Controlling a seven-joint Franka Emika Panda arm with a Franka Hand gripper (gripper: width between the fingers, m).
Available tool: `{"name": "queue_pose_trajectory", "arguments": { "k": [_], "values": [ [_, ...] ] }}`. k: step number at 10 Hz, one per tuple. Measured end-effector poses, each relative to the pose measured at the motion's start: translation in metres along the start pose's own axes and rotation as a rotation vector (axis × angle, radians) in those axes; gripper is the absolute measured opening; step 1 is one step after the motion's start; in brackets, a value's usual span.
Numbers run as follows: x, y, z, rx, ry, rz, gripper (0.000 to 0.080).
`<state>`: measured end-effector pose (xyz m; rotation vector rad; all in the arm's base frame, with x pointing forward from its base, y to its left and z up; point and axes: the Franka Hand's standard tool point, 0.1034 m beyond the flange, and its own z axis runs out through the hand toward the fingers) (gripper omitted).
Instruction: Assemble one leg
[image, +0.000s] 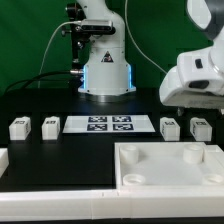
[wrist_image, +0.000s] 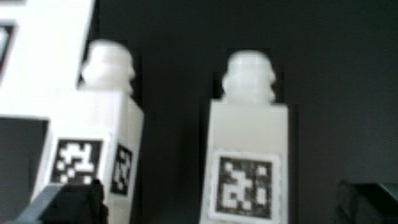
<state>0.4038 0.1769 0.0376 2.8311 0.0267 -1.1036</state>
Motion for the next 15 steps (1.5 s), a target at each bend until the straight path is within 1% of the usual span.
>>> {"name": "queue_pose_trajectory", "arguments": {
  "k": [1, 4, 5, 6, 7, 8, 9, 10, 11, 13, 15],
  "values": [
    [0.005, -0.003, -0.002, 0.004, 0.006, -0.002, 0.0649],
    [0.005, -0.005, 0.000, 0.001, 0.004, -0.006, 0.0649],
    [0.004, -0.004, 0.004, -0.005, -0.025, -0.010, 0.0649],
    [0.006, -0.005, 0.008, -0.005, -0.036, -0.018, 0.0649],
    [-0.001, -0.002, 0.014, -0.015, -0.123, -0.021, 0.0649],
    [0.000, -0.001, 0.016, -0.027, -0.199, -0.021, 0.0649],
    [0.004, -0.003, 0.017, -0.033, -0.243, -0.023, 0.0649],
    [0.007, -0.004, 0.017, -0.029, -0.227, -0.024, 0.0649],
    [0.005, -0.004, 0.017, -0.030, -0.227, -0.024, 0.0649],
    [0.006, -0.005, 0.020, -0.031, -0.230, -0.025, 0.0649],
    [0.010, -0.009, 0.024, -0.030, -0.212, -0.028, 0.0649]
  ]
}}
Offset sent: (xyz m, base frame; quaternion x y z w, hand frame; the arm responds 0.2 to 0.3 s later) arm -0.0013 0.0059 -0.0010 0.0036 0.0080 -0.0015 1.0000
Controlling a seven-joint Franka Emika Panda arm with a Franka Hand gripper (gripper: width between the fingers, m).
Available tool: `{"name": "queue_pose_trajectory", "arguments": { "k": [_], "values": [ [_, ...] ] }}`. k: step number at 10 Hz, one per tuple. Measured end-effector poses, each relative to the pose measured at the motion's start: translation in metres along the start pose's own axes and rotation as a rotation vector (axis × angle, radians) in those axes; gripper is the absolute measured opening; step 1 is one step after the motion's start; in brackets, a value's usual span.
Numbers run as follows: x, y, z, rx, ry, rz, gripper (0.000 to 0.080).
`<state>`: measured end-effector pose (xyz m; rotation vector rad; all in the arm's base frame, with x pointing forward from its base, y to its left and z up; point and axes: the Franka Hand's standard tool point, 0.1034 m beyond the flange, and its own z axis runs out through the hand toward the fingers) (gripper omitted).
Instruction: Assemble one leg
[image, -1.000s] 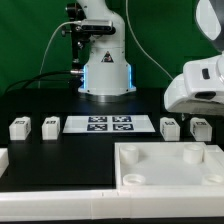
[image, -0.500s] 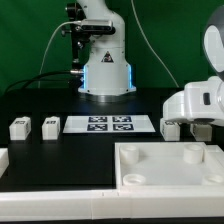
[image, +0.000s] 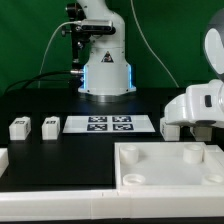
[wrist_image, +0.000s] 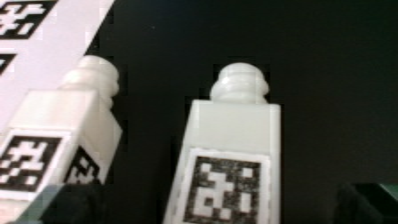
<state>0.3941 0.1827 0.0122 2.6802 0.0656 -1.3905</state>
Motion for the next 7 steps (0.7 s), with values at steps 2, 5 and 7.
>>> {"name": "queue_pose_trajectory", "arguments": {
  "k": [2, 5, 7],
  "values": [
    [0.0022, -0.0032, 0.0019, -0.002, 0.010, -0.004, 0.0649],
    [0.0029, -0.0019, 0.0026, -0.001, 0.008, -0.002, 0.0649],
    [0.0033, -0.0004, 0.0025, 0.000, 0.008, 0.000, 0.0401]
  ]
}}
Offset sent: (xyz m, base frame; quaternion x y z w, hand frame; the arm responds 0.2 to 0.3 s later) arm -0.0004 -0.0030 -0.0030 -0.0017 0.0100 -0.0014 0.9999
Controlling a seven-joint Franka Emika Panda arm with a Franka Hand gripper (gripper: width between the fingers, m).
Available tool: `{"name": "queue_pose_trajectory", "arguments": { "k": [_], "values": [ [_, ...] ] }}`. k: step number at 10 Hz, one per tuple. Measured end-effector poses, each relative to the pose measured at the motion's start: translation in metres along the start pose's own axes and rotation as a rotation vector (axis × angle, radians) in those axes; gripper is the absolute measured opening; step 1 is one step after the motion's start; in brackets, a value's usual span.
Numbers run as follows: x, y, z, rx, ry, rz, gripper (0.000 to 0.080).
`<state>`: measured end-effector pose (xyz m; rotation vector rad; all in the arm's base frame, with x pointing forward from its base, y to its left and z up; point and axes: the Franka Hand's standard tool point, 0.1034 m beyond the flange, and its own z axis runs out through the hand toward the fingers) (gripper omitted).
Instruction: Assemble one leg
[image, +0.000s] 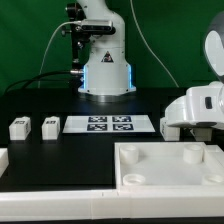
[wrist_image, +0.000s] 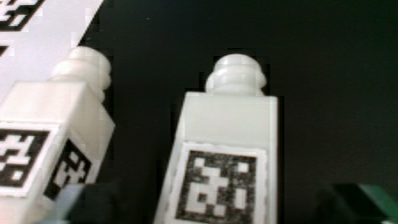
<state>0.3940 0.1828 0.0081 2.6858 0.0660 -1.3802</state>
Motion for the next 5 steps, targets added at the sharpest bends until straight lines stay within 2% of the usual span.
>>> {"name": "queue_pose_trajectory", "arguments": {
  "k": [1, 2, 5],
  "values": [
    [0.0000, 0.0003, -0.0001, 0.001, 0.000, 0.001, 0.0401],
    [0.0001, 0.0009, -0.0003, 0.001, -0.001, 0.001, 0.0290],
    [0.0004, 0.0017, -0.0006, 0.003, 0.000, 0.003, 0.0290]
  ]
}}
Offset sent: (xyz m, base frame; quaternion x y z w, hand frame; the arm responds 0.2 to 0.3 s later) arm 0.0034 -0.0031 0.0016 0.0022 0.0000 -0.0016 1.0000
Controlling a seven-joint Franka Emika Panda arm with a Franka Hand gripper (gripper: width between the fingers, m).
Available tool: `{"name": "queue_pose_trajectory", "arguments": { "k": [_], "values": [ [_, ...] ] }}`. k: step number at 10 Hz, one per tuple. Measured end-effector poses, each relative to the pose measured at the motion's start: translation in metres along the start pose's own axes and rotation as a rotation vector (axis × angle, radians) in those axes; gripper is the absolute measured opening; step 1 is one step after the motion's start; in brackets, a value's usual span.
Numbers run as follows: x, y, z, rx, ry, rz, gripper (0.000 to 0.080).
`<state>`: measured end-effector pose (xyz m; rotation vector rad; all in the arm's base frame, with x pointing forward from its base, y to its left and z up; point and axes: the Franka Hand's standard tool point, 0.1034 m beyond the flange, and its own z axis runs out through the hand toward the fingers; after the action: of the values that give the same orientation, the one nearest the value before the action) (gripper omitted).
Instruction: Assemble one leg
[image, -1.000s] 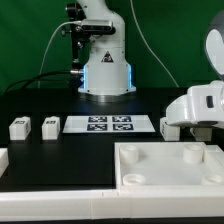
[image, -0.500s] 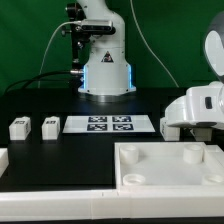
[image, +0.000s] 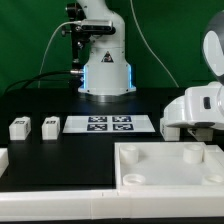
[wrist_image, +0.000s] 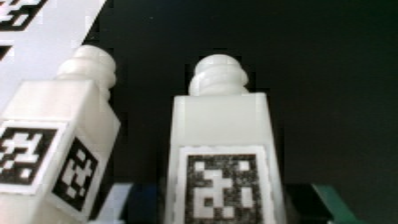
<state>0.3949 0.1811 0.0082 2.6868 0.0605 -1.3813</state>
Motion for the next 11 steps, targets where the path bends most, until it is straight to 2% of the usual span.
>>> {"name": "queue_pose_trajectory", "arguments": {
  "k": [2, 3, 4, 5, 7, 8, 9, 11],
  "values": [
    [-0.001, 0.000, -0.001, -0.001, -0.001, 0.000, 0.0290],
    [-0.007, 0.003, -0.005, -0.011, -0.010, 0.000, 0.0290],
    [-0.019, 0.008, -0.014, -0.033, -0.012, -0.002, 0.0291],
    [-0.032, 0.012, -0.021, -0.041, -0.015, 0.005, 0.0291],
    [-0.070, 0.024, -0.045, -0.052, -0.015, 0.071, 0.0291],
    [-0.081, 0.030, -0.052, -0.056, -0.020, 0.076, 0.0291],
    [-0.086, 0.034, -0.058, -0.052, -0.010, 0.081, 0.0292],
    [-0.078, 0.030, -0.059, -0.046, 0.036, 0.075, 0.0292]
  ]
}}
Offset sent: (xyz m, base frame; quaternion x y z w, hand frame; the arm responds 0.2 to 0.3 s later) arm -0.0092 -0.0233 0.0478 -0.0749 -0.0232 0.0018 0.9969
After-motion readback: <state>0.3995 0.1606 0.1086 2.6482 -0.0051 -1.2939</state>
